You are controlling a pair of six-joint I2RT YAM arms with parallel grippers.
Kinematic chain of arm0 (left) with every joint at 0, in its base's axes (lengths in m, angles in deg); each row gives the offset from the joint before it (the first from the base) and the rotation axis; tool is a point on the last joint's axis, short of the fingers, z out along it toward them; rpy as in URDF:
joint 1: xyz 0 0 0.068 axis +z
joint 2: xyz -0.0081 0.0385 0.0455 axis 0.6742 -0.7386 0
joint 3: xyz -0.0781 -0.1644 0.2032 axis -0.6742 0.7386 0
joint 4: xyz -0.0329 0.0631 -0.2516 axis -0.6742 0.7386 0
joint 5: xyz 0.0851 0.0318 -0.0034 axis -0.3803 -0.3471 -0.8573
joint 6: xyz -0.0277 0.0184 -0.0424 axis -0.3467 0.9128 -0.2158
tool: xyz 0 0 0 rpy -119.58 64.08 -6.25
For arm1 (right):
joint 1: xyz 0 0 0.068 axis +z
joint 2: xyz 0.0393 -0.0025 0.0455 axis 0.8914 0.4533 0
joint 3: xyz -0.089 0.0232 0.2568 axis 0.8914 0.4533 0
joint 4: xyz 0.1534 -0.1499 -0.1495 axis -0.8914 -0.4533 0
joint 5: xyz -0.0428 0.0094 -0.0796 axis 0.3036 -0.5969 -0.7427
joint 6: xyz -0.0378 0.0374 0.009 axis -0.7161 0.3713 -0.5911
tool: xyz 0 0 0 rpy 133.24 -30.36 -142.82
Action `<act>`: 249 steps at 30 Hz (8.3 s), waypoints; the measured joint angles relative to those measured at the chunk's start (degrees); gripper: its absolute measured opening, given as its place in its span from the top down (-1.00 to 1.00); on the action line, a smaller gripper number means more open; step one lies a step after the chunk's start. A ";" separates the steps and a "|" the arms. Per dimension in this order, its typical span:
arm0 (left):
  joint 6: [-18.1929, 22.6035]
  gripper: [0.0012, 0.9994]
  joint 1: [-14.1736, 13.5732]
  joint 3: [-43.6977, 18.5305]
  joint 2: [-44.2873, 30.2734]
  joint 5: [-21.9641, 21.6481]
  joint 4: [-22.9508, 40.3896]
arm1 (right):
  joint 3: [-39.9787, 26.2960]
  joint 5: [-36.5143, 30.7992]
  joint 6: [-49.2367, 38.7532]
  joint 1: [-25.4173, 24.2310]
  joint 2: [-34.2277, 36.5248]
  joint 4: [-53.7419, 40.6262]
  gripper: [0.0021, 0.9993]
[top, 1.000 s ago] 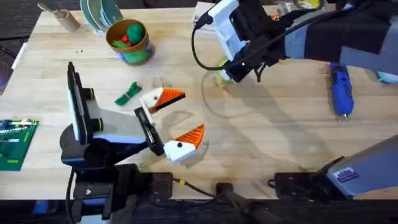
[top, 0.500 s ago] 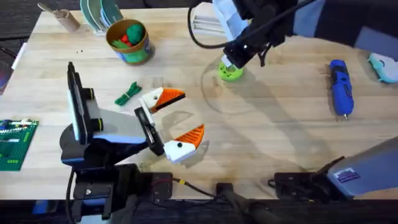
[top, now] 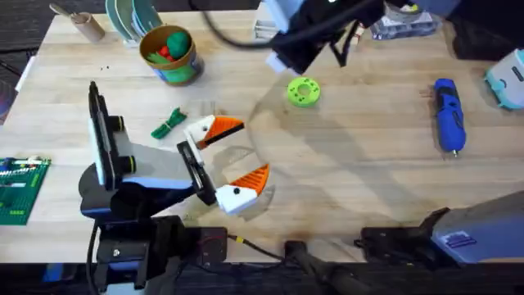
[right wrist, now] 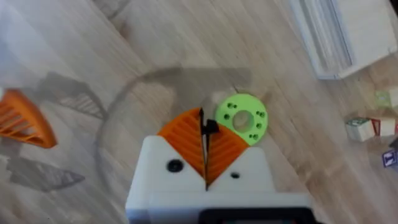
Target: Pick up the gripper from the table and insert it into the empty holder that is missing its gripper. Then pick up a screw, insert it into the mounting hole, and use the screwdriver to tighten it. Finally, clean up the table by picking up the vegetable and placing it into the bucket.
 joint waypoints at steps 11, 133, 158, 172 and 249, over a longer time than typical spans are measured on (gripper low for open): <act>0.00 -0.99 0.00 0.00 0.00 0.00 0.00 | -7.06 0.02 -3.80 15.78 0.01 -2.38 0.99; 1.31 -0.99 -0.04 0.01 -0.11 0.42 0.09 | -11.23 3.55 0.94 13.69 5.72 -3.20 -0.88; 2.43 0.98 -0.04 0.02 -0.11 0.39 0.07 | -15.34 0.23 8.49 -24.76 -13.33 -22.82 -0.89; 6.12 0.98 -0.04 0.02 -0.11 0.39 0.07 | 9.05 15.10 6.84 -67.04 -18.50 -15.39 -0.90; 6.29 0.98 -0.04 0.01 -0.11 0.41 0.09 | 14.91 7.19 -18.50 -68.67 13.56 5.09 0.30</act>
